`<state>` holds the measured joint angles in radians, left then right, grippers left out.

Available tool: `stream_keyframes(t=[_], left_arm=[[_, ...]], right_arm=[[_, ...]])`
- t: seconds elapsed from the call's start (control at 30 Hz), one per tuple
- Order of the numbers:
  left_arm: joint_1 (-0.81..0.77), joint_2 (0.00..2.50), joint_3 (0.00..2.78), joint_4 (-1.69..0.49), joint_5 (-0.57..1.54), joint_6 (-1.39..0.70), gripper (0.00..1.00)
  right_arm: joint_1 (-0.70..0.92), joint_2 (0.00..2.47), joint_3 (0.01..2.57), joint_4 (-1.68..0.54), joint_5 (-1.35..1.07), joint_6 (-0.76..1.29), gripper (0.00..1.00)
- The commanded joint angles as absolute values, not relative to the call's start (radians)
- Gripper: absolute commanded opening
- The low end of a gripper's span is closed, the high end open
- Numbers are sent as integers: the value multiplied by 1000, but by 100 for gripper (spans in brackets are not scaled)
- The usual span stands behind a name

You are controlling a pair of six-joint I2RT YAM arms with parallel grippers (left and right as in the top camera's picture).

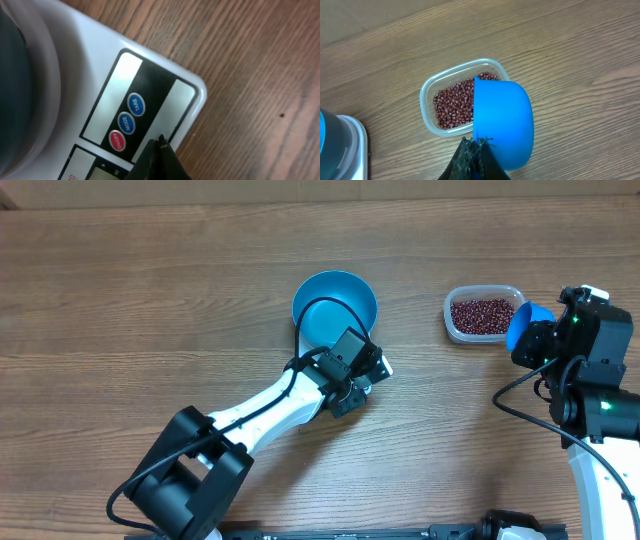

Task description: Scoop item into bowl and weigh 150g on scale

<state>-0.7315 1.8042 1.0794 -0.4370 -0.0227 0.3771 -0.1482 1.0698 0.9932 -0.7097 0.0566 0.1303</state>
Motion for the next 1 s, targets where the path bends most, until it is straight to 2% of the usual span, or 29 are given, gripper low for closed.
stream_keyframes(t=[0.0,0.37,0.97], left_arm=[[-733,1820,1068,-429,-60,377,4],[-731,1822,1068,-380,-108,283,4],[-731,1844,1068,-355,-131,262,4]], right_arm=[[-146,1069,1029,-706,70,126,4],[-146,1069,1029,-706,70,126,4],[-146,1069,1029,-706,66,126,4]])
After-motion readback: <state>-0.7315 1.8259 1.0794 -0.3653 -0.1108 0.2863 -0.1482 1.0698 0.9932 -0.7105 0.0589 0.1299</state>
